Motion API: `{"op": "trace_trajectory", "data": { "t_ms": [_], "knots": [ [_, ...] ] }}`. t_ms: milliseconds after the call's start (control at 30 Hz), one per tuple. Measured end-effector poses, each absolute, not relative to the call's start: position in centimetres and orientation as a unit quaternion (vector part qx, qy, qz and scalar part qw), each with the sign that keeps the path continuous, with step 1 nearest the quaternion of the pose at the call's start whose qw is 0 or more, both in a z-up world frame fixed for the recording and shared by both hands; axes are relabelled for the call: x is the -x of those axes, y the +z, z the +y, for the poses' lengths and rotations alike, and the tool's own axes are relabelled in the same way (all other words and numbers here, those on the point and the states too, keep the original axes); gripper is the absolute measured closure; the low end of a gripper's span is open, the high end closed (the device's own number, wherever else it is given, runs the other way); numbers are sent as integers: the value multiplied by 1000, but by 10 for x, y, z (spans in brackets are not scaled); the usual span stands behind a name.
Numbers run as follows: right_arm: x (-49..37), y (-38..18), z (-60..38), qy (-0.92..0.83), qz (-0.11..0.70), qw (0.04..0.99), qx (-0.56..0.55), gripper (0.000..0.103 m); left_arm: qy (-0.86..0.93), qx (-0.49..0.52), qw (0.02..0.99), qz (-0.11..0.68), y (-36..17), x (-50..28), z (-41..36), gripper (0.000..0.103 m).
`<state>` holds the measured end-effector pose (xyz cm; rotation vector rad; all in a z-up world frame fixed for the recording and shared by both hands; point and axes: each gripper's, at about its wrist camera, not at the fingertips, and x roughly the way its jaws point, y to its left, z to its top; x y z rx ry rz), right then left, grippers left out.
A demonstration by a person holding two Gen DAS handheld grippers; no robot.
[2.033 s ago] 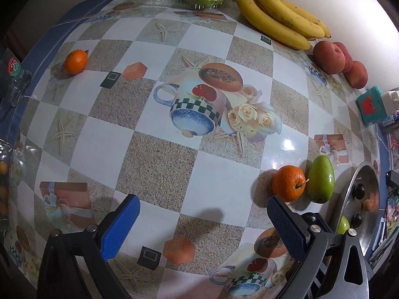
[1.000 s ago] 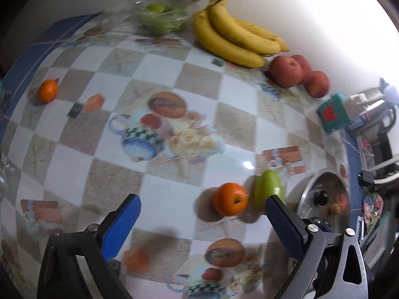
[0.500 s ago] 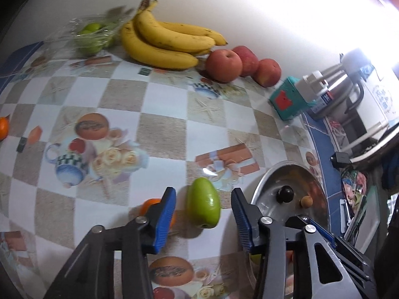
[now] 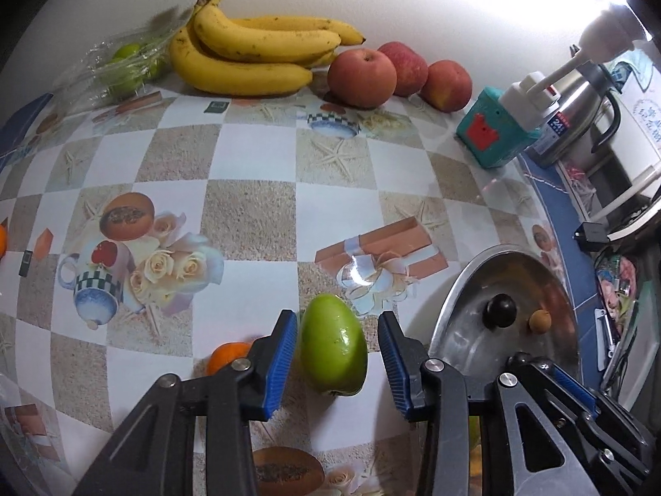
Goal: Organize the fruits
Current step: 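Grasp the green pear with the left tool while the right tool holds the black fruit, then carry the green pear and black fruit over the basin with both tools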
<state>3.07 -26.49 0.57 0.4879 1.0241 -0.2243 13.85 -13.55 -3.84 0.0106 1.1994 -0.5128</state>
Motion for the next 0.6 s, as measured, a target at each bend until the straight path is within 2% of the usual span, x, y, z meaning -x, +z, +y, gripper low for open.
{"op": "trace_trajectory", "data": {
  "t_ms": [333, 600],
  "knots": [
    [-32, 3, -263, -106, 487, 836, -227, 75, -227, -21, 791, 568, -48, -138, -137, 59],
    [-33, 1, -260, -104, 490, 836, -226, 75, -233, -22, 788, 569, -49, -137, -139, 63]
  ]
}}
